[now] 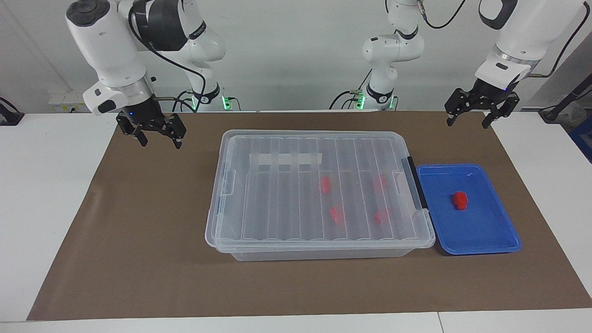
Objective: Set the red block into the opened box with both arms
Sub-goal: 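Reach the right gripper to the clear lid's edge and grip it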
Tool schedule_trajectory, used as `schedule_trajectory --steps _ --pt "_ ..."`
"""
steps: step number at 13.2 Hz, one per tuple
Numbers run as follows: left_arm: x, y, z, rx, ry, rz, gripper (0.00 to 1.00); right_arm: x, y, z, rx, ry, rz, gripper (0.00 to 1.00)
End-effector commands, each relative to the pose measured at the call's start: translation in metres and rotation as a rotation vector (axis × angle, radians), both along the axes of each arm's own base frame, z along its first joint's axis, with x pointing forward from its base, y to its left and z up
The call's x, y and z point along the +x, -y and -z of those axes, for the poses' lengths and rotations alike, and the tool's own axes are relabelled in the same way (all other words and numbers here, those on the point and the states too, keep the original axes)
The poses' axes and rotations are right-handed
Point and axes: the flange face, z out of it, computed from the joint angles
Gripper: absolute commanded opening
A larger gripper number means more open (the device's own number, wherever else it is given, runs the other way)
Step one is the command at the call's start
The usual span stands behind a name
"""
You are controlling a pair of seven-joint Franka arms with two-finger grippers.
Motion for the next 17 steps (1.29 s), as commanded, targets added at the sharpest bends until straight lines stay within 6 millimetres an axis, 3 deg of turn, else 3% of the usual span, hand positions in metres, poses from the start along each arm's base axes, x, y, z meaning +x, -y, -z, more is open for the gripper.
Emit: schedule_trajectory --steps 1,5,7,11,17 --pt "-0.006 -0.003 -0.001 0.022 0.012 -0.008 1.0 -0.001 -0.038 0.029 -0.014 0.013 -0.008 0.9" --pt "-0.006 -0.003 -0.001 0.022 0.012 -0.008 1.0 0.013 -0.078 0.065 -0.015 0.039 0.001 0.9" --pt "-0.006 -0.003 -0.001 0.022 0.012 -0.008 1.0 0.014 -0.092 0.074 -0.055 0.05 -0.04 0.9" --pt "-0.006 -0.003 0.0 0.022 0.01 -0.008 1.0 0.002 -0.101 0.1 -0.06 0.039 -0.057 0.9" --pt "-0.006 -0.004 -0.001 0.022 0.013 -0.011 1.0 -0.006 -0.091 0.101 -0.068 0.017 -0.049 0.9"
